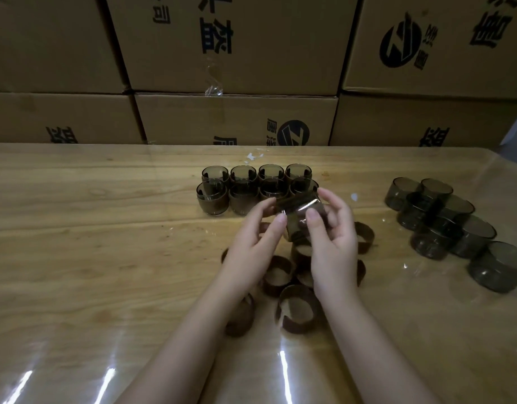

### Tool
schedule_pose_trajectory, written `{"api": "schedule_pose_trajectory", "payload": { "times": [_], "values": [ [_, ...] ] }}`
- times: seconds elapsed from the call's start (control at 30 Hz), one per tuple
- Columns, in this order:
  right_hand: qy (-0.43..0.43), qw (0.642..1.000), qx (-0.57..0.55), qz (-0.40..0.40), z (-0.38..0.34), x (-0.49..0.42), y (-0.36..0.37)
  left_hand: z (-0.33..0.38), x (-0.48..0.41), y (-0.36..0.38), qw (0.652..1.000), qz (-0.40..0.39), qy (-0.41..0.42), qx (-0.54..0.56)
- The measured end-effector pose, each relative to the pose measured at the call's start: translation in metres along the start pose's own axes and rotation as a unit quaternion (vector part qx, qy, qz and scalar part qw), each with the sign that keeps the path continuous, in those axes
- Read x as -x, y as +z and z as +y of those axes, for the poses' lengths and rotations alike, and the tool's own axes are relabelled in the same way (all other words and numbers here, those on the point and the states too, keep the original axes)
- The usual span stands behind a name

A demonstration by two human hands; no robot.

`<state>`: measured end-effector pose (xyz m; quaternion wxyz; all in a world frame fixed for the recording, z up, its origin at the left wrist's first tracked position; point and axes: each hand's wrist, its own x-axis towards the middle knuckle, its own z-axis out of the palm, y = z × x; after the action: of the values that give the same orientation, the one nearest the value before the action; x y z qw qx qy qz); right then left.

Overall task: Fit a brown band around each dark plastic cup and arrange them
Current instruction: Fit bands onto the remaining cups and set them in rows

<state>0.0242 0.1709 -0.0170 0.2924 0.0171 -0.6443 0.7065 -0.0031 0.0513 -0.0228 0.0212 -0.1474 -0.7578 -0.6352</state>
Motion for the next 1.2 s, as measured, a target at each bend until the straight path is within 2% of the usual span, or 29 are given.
{"api": "schedule_pose_trajectory", "payload": {
  "times": [0.1, 0.2, 0.33, 0.4, 0.5, 0.57, 0.67, 0.77, 0.9, 1.2],
  "values": [
    [-0.063, 0.998, 0.025, 0.007, 0.007, 0.018, 0.01, -0.002, 0.005, 0.014, 0.994, 0.009, -0.036, 0.103],
    [-0.119, 0.99, 0.081, 0.0, 0.012, 0.024, 0.013, -0.004, 0.009, 0.021, 0.991, 0.037, -0.039, 0.12],
    [-0.165, 0.972, 0.161, -0.035, 0.015, 0.021, 0.01, -0.004, 0.009, 0.022, 0.983, 0.114, -0.026, 0.139],
    [-0.164, 0.96, 0.214, -0.081, 0.015, 0.018, 0.006, -0.006, 0.01, 0.02, 0.977, 0.114, -0.068, 0.168],
    [-0.106, 0.937, 0.279, -0.183, 0.015, 0.011, -0.002, -0.001, 0.009, 0.019, 0.962, 0.082, -0.115, 0.236],
    [-0.079, 0.928, 0.3, -0.208, 0.019, 0.009, -0.007, -0.002, 0.009, 0.018, 0.962, 0.063, -0.129, 0.234],
    [-0.064, 0.933, 0.289, -0.203, 0.024, 0.008, -0.011, -0.005, 0.009, 0.016, 0.964, 0.019, -0.142, 0.225],
    [-0.052, 0.952, 0.237, -0.186, 0.026, 0.008, -0.015, -0.007, 0.009, 0.016, 0.974, 0.011, -0.135, 0.18],
    [-0.016, 0.977, 0.132, -0.165, 0.026, 0.006, -0.02, -0.004, 0.007, 0.018, 0.969, 0.011, -0.11, 0.221],
    [-0.087, 0.964, 0.197, -0.156, 0.028, 0.01, -0.018, -0.006, 0.007, 0.016, 0.954, 0.035, -0.121, 0.273]
  ]
}}
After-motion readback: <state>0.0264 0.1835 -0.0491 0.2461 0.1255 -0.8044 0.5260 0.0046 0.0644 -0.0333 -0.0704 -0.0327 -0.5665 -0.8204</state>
